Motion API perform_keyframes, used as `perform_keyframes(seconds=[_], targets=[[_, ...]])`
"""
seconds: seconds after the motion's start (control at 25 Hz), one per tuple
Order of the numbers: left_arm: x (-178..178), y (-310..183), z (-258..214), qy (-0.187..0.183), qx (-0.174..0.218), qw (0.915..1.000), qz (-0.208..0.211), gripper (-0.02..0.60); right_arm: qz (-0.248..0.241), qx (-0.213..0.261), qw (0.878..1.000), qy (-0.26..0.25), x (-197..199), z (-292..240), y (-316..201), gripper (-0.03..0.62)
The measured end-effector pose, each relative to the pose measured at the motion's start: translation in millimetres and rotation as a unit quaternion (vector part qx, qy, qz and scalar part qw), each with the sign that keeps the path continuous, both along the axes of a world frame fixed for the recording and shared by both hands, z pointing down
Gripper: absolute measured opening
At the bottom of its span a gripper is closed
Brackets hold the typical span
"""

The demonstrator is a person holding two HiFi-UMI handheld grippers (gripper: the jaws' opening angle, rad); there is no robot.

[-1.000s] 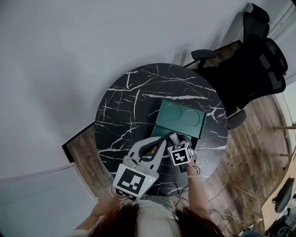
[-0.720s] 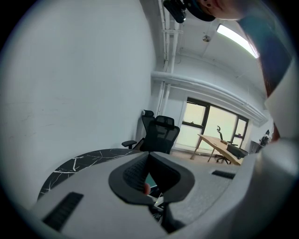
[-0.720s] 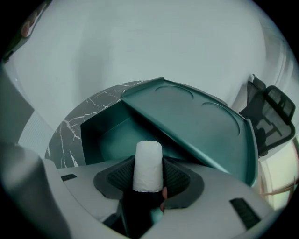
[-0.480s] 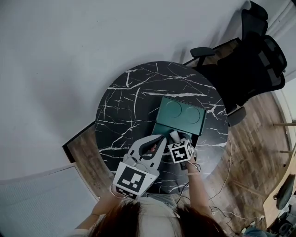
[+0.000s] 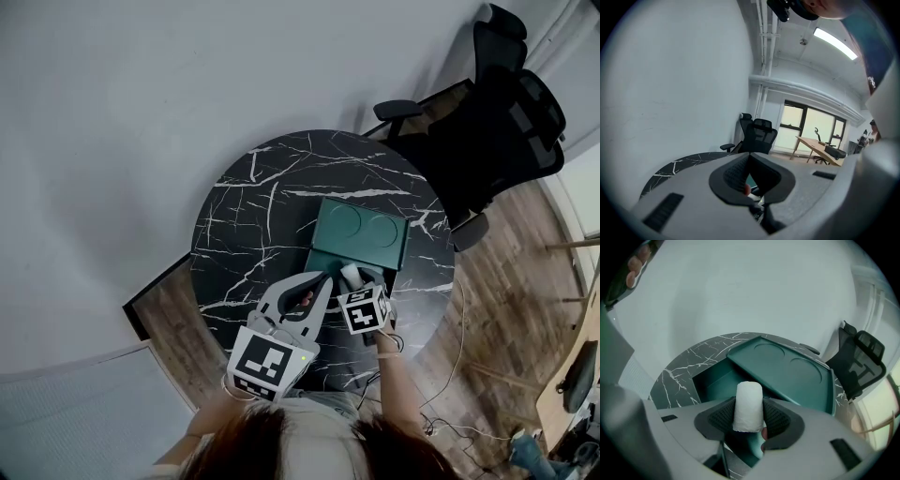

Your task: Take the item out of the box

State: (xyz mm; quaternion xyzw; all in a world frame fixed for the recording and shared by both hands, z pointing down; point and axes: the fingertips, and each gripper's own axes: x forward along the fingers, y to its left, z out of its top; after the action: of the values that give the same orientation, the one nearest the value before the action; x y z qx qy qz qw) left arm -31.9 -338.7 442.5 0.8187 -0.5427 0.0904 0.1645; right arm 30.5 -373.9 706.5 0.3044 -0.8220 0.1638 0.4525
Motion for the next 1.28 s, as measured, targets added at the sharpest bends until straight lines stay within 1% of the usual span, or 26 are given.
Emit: perform_keyframes(seconds=[0.6, 0.92, 1.16, 1.28], targets=[[0.6, 33.3, -22.3, 0.004, 0.030, 0.9993, 0.021, 0.008, 0.042, 0.056, 0.997, -0.031, 4.1, -49.5, 17.6, 0.196], [-0.4, 54.6, -34.7, 0.009, 0.050, 0.9982, 0.032, 0.008, 0.052, 0.091, 0.993, -0.047, 4.1, -72.1, 31.0, 0.196], [0.7, 71.3, -44.0, 0.011, 0.060, 0.9973, 0.042, 0.008, 0.076, 0.095, 0.989, -0.081, 3.0, -94.2, 45.5, 0.196], [0.6, 80.6, -46.9, 0.012, 0.064, 0.9968, 0.047, 0.008, 0.084, 0.106, 0.987, -0.090, 3.1, -104.7, 53.5, 0.196]])
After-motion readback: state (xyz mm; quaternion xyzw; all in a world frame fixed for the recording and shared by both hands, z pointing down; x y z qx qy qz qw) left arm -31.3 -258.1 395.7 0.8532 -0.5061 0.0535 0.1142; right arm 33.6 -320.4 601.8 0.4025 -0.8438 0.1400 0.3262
